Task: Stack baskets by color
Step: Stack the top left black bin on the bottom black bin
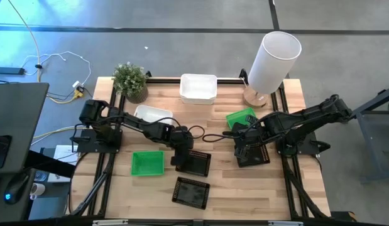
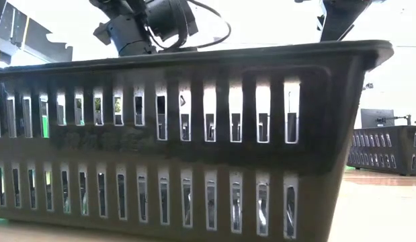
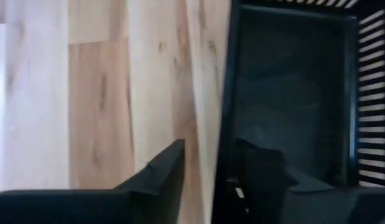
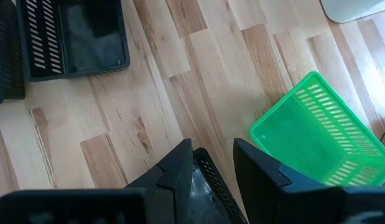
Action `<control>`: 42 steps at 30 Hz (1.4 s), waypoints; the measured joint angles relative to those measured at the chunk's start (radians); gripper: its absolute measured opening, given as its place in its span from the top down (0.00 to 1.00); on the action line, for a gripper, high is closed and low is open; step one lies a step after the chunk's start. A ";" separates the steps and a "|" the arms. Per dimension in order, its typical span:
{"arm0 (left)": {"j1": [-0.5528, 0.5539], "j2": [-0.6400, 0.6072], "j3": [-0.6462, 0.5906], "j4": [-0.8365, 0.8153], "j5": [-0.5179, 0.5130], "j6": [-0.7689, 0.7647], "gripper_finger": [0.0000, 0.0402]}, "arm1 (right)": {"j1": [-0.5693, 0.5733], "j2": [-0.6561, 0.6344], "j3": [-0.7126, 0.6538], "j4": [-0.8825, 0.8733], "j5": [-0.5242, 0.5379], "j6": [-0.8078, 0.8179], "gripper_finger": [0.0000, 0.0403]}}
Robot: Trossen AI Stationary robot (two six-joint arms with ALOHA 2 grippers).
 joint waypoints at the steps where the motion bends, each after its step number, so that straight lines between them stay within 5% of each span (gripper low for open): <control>1: 0.000 0.000 0.000 0.005 0.009 0.000 0.75 | 0.000 0.000 0.000 0.000 0.004 0.000 0.74; 8: 0.000 0.000 0.000 0.020 0.025 -0.011 0.98 | 0.000 0.000 0.000 0.000 0.005 0.003 0.74; 17: -0.030 -0.033 0.035 -0.004 0.081 -0.019 0.99 | 0.000 0.000 0.000 0.005 0.020 0.011 0.74; 31: -0.140 -0.110 0.202 -0.294 0.011 -0.007 1.00 | 0.000 0.000 0.000 0.010 0.035 0.029 0.74; 42: -0.282 -0.163 0.264 -0.280 0.012 -0.079 1.00 | 0.000 0.003 -0.006 0.023 0.048 0.029 0.74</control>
